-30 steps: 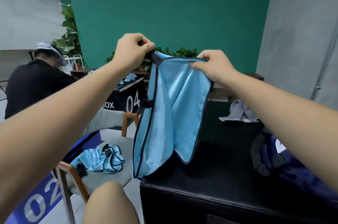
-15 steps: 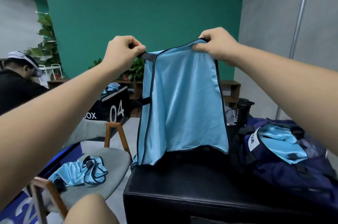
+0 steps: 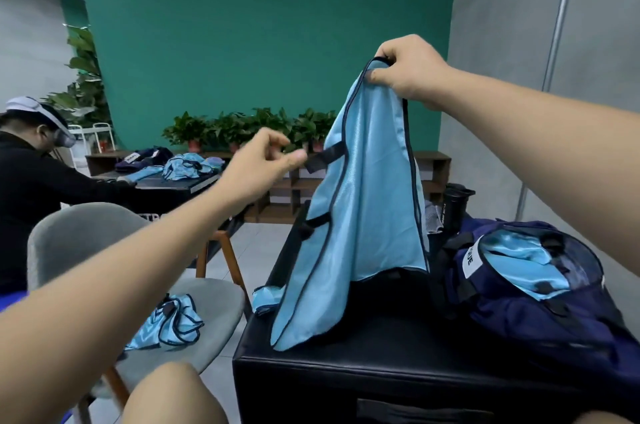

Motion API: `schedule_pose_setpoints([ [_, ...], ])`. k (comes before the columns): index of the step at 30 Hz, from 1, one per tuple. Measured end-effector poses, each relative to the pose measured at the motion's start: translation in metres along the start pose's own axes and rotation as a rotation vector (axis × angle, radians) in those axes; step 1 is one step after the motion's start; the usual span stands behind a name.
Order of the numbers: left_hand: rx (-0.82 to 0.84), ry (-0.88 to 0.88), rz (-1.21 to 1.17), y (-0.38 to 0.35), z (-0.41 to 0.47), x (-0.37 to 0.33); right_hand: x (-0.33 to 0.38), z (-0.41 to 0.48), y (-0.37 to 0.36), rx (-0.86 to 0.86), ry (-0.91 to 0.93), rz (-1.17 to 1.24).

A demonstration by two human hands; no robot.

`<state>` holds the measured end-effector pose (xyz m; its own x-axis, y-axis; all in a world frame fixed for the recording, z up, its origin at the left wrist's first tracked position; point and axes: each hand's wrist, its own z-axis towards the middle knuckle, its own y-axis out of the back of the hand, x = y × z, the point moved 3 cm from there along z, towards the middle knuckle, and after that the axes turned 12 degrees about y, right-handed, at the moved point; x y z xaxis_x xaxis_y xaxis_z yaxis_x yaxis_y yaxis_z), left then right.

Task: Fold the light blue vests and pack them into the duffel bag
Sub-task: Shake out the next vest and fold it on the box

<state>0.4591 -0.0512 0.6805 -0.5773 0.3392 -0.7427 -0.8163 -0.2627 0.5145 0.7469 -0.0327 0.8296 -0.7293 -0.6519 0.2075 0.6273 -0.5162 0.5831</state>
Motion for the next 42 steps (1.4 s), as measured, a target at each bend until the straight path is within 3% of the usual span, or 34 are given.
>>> schedule_pose_setpoints([
  [9,0.381,0.331,0.027,-0.116,-0.115,0.135,-0.002,-0.012,-0.008,0.059,-0.035,-0.108],
  [16,0.402,0.388,0.073,-0.172,-0.165,0.184,-0.006,-0.014,-0.012,0.065,-0.062,-0.125],
  [24,0.327,0.222,0.331,-0.193,-0.172,0.186,-0.013,-0.021,-0.017,0.083,-0.064,-0.131],
  [32,0.260,0.265,0.178,-0.144,-0.109,0.150,-0.026,-0.038,-0.023,0.153,-0.075,-0.150],
  [42,0.096,0.171,0.117,-0.066,-0.020,0.045,-0.028,-0.080,-0.069,0.433,-0.008,-0.221],
])
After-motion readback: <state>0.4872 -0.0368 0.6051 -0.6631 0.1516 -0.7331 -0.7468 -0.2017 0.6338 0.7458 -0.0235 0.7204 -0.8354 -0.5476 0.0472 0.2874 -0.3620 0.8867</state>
